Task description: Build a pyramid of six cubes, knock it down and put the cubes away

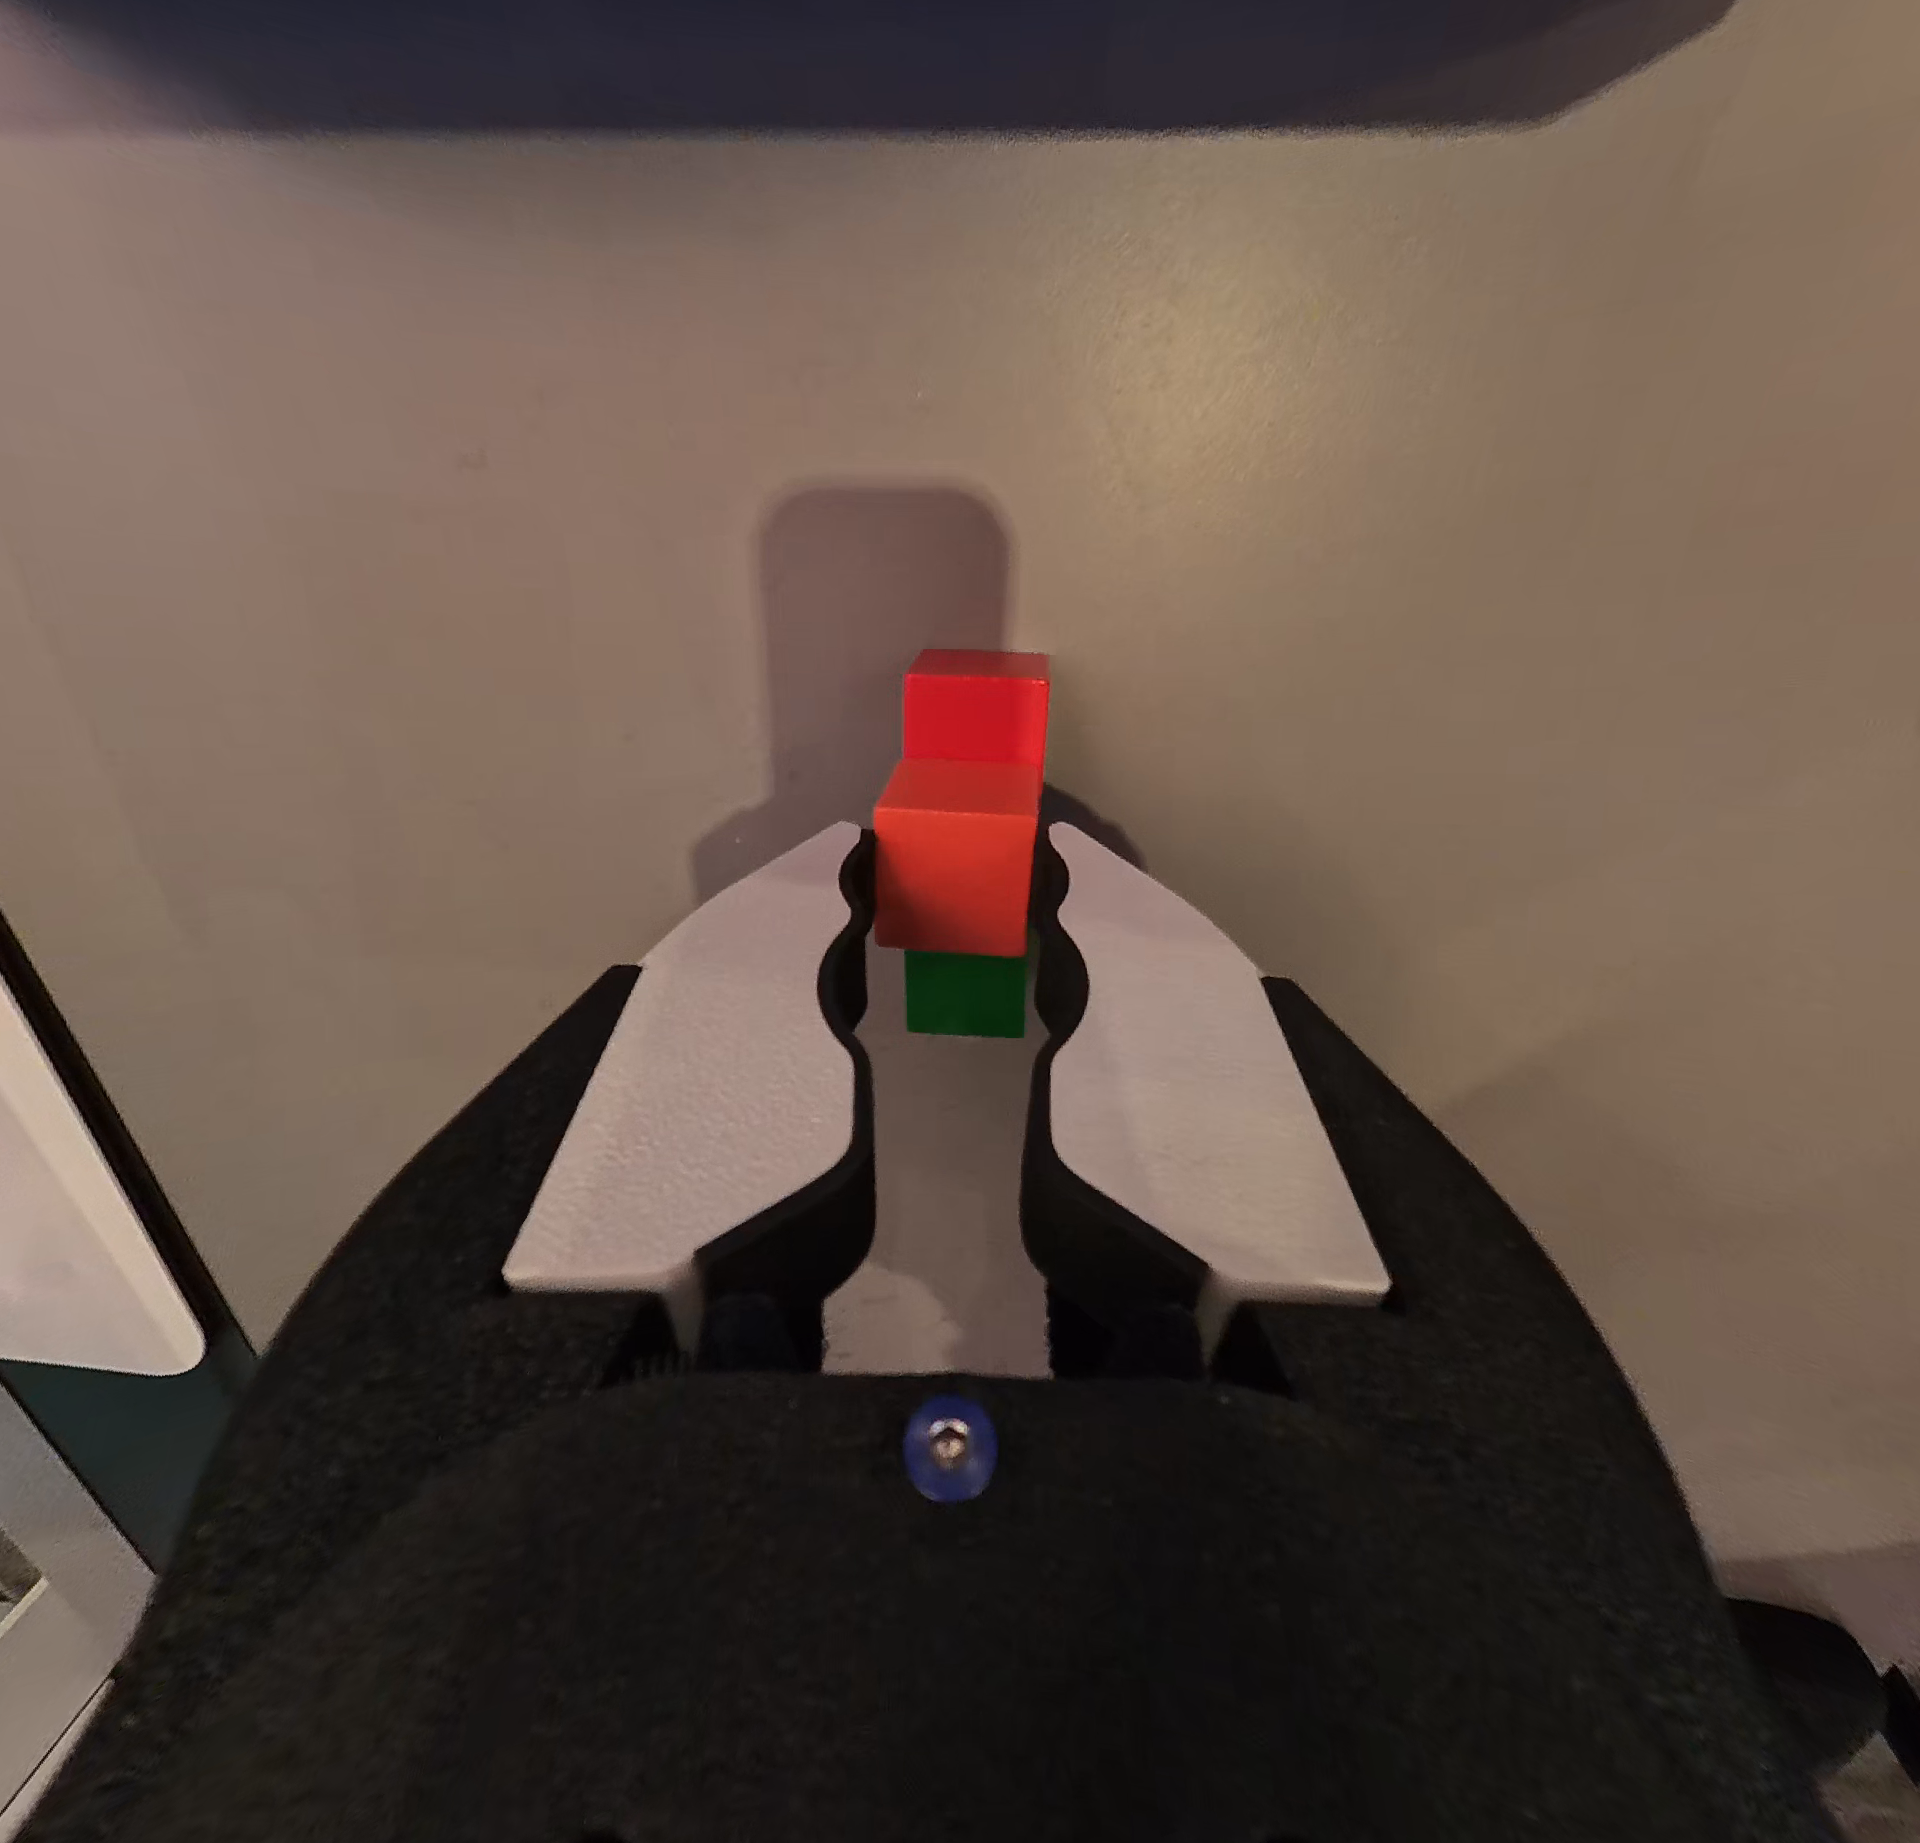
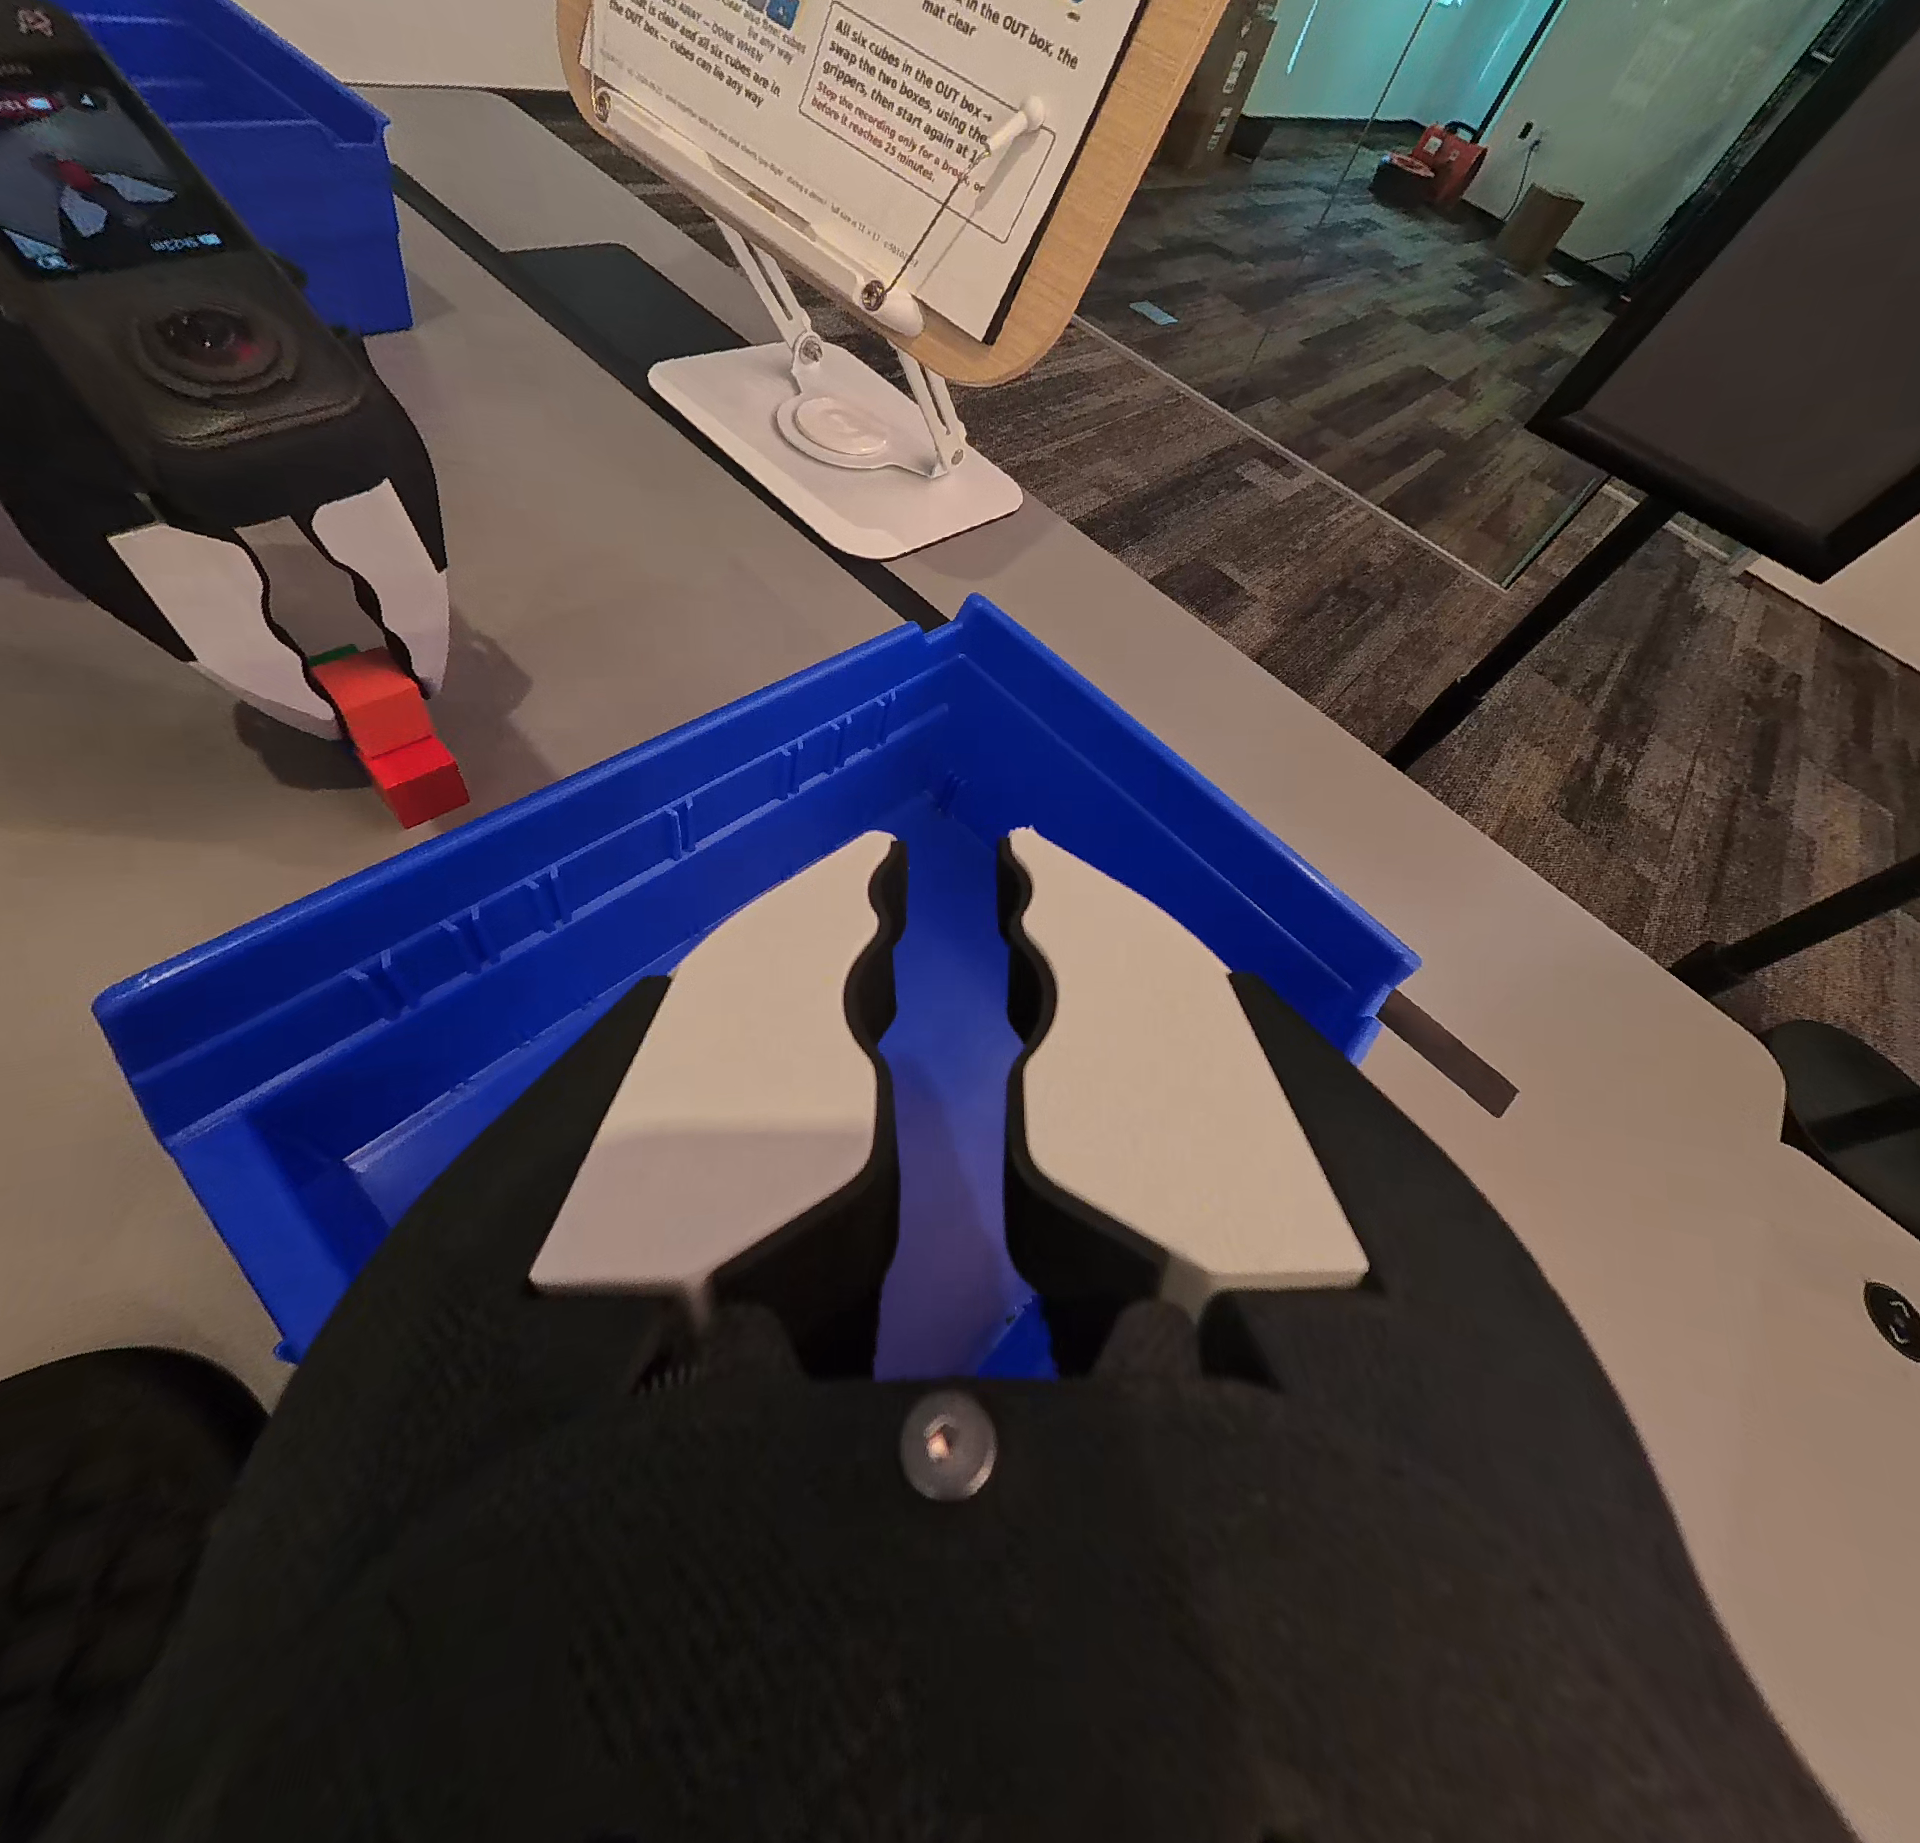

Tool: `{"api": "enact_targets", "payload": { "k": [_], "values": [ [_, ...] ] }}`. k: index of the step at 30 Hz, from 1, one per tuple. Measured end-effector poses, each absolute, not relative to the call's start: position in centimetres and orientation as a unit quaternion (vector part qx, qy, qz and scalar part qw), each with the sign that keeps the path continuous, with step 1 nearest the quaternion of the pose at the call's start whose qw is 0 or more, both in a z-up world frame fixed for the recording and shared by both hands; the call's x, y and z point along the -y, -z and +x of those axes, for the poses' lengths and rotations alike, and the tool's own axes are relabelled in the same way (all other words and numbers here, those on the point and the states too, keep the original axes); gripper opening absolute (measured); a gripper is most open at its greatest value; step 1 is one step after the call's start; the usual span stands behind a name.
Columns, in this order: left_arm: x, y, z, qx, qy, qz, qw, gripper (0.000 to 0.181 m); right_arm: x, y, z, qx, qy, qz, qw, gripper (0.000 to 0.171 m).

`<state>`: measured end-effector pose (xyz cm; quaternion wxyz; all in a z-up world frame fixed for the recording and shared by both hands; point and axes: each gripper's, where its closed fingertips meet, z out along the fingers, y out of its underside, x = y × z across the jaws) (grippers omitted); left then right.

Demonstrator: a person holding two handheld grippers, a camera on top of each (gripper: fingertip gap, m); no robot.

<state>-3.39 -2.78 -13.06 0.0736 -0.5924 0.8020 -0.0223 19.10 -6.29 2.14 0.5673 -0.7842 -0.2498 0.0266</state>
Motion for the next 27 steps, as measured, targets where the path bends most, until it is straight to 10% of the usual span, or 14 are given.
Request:
{"api": "enact_targets", "payload": {
  "k": [10,17,27],
  "values": [
    [2.4,11.2,-2.8,-0.796,0.033,-0.597,0.096,0.051,6.3,-2.1,19.1,0.251,-0.031,-0.785,0.566,0.017],
    [0.9,-0.7,-4.2,-0.751,0.087,-0.606,0.246,0.045,6.3,-1.7,18.9,0.254,-0.032,-0.787,0.561,0.017],
    [-16.6,0.9,-34.1,-0.494,-0.120,-0.835,0.211,0.038,6.0,-1.7,18.5,0.257,-0.030,-0.789,0.557,0.017]
  ]
}}
